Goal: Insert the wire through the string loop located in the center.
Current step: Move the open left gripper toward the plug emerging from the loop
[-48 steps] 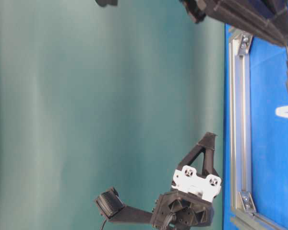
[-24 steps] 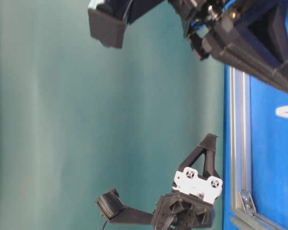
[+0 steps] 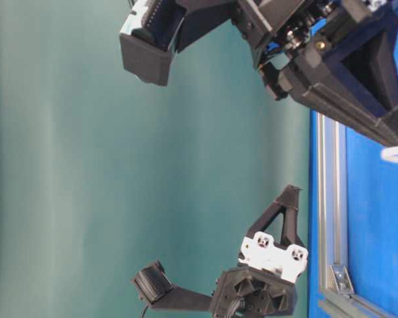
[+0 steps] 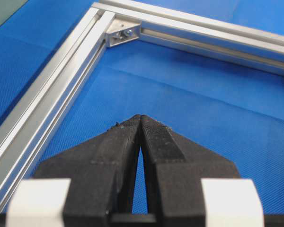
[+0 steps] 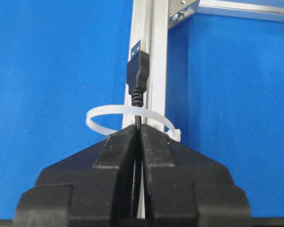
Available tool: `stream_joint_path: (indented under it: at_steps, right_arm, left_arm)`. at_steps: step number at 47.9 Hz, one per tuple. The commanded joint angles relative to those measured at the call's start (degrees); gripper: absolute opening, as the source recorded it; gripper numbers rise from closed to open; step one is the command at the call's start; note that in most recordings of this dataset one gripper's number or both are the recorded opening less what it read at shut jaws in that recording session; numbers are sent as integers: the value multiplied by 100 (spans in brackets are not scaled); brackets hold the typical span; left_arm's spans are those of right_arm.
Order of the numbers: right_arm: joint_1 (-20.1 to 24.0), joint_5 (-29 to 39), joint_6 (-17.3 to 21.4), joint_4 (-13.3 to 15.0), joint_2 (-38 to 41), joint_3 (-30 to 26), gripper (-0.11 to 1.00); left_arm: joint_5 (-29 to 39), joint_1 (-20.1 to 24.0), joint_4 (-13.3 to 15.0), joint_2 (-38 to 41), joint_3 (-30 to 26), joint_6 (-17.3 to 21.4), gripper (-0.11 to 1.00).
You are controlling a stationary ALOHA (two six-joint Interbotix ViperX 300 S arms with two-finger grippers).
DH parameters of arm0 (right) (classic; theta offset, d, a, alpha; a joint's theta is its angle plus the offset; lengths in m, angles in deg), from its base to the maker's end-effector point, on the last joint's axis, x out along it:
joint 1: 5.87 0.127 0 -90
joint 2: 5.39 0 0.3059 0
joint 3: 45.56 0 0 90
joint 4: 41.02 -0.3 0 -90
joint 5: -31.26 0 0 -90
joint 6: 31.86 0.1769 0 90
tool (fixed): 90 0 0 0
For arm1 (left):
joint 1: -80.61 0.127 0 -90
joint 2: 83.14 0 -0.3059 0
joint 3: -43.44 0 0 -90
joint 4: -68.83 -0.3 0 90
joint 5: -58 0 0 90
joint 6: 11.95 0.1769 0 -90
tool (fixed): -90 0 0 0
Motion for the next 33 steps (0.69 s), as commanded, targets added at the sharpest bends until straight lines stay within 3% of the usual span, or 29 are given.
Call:
stream_joint_path:
  at_steps: [1, 24, 33]
  right_arm:
    - [0, -70, -9, -9, -70, -79, -2]
    - [9, -70, -9, -18, -70, -79, -2]
    - [0, -79, -9, -18, -70, -88, -2]
  left_arm:
    - [-26, 0, -18, -193, -44, 9, 0]
    - [-26, -9, -18, -202, -26, -44, 0]
    - [-26, -316, -18, -255, 70, -97, 0]
